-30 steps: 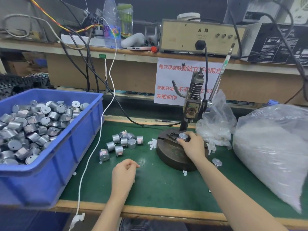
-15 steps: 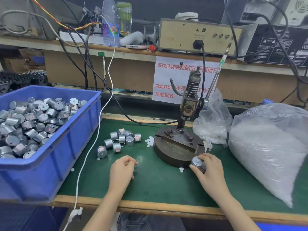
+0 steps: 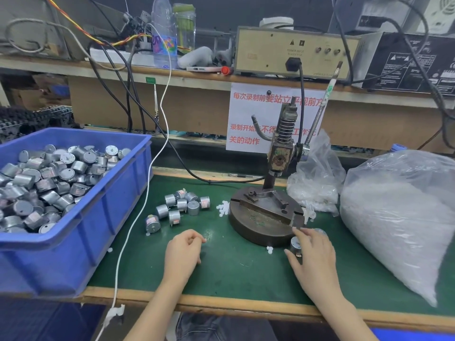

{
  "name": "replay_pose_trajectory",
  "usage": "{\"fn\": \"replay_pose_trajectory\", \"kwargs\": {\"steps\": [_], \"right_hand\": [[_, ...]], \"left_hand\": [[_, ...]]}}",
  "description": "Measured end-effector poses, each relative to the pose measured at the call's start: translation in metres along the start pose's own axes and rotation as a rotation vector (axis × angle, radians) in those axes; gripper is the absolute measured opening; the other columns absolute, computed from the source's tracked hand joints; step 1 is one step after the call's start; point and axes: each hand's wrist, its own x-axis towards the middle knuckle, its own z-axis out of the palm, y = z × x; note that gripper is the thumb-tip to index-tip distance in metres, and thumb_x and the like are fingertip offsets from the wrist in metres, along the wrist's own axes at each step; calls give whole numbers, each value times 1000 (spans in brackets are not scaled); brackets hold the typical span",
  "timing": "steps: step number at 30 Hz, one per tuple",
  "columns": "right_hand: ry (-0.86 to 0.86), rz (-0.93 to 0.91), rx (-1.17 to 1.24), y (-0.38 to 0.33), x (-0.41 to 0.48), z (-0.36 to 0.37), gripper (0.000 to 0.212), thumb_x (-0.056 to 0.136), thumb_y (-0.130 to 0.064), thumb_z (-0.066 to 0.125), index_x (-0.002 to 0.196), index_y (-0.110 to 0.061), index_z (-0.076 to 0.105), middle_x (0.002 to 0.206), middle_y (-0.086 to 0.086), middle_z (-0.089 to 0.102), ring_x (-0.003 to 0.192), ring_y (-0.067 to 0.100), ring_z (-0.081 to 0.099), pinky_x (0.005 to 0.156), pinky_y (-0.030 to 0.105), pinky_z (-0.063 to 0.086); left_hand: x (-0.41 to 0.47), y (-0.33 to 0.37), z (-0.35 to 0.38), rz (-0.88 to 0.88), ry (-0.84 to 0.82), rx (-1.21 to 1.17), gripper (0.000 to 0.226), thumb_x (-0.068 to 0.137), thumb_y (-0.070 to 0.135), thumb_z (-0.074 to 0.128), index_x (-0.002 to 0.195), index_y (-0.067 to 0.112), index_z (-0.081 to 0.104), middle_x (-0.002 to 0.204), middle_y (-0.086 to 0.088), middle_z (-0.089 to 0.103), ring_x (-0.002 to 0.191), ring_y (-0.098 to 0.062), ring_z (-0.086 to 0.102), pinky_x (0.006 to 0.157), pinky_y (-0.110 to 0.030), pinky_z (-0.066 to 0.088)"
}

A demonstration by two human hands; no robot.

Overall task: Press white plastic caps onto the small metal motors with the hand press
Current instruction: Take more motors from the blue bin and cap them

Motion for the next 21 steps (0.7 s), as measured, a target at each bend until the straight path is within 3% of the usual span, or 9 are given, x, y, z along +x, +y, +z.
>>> {"fn": "replay_pose_trajectory", "kwargs": {"steps": [2, 4, 8, 12, 14, 17, 21], "right_hand": [[85, -125, -33, -12, -6, 0, 39, 50, -11, 91, 84, -10, 73, 82, 6, 67, 75, 31, 66, 66, 43, 51], [65, -160, -74, -26, -9, -1, 31, 43, -13, 93, 65, -16, 72, 63, -1, 63, 58, 25, 62, 51, 34, 47], [-12, -72, -88, -39, -7, 4, 27, 46, -17, 94, 53, -17, 68, 52, -1, 59, 50, 26, 56, 46, 33, 41], [-64, -38, -67, -43, -4, 10, 21, 55, -14, 90, 57, -11, 69, 56, 4, 61, 54, 31, 57, 52, 35, 44], [-82, -20, -37, -42, 0, 14, 8, 76, -16, 76, 74, -9, 72, 72, 8, 66, 71, 33, 59, 67, 37, 44], [-124, -63, -30, -38, 4, 24, 23, 97, -24, 46, 103, -13, 66, 101, 3, 63, 97, 26, 51, 83, 32, 36], [-170, -42, 7, -37, 8, 27, 25, 100, -24, 38, 111, -17, 59, 110, 0, 58, 103, 21, 47, 83, 28, 35]], "left_hand": [[1, 0, 0, -2, 2, 3, 30, 85, 5, 46, 66, 22, 62, 36, -1, 49, 41, -12, 46, 54, -25, 39], [1, 0, 0, 1, 1, 10, 31, 84, 4, 46, 65, 22, 62, 36, -1, 49, 43, -15, 47, 55, -26, 40], [0, 0, -1, 10, -10, 26, 31, 81, 2, 45, 65, 22, 62, 36, -2, 49, 44, -16, 48, 55, -27, 41], [0, 0, -1, 13, -12, 28, 31, 81, 2, 45, 65, 22, 62, 36, -1, 50, 42, -14, 48, 54, -26, 41], [1, -1, -1, 11, -10, 26, 32, 82, 2, 45, 65, 23, 61, 37, -2, 50, 43, -15, 49, 54, -27, 41], [1, 0, 0, 10, -11, 32, 31, 82, 2, 45, 66, 23, 61, 38, -2, 51, 45, -17, 50, 55, -27, 42], [0, 1, 0, 9, -12, 32, 30, 84, 4, 45, 67, 23, 61, 39, -3, 52, 45, -15, 50, 55, -27, 41]]}}
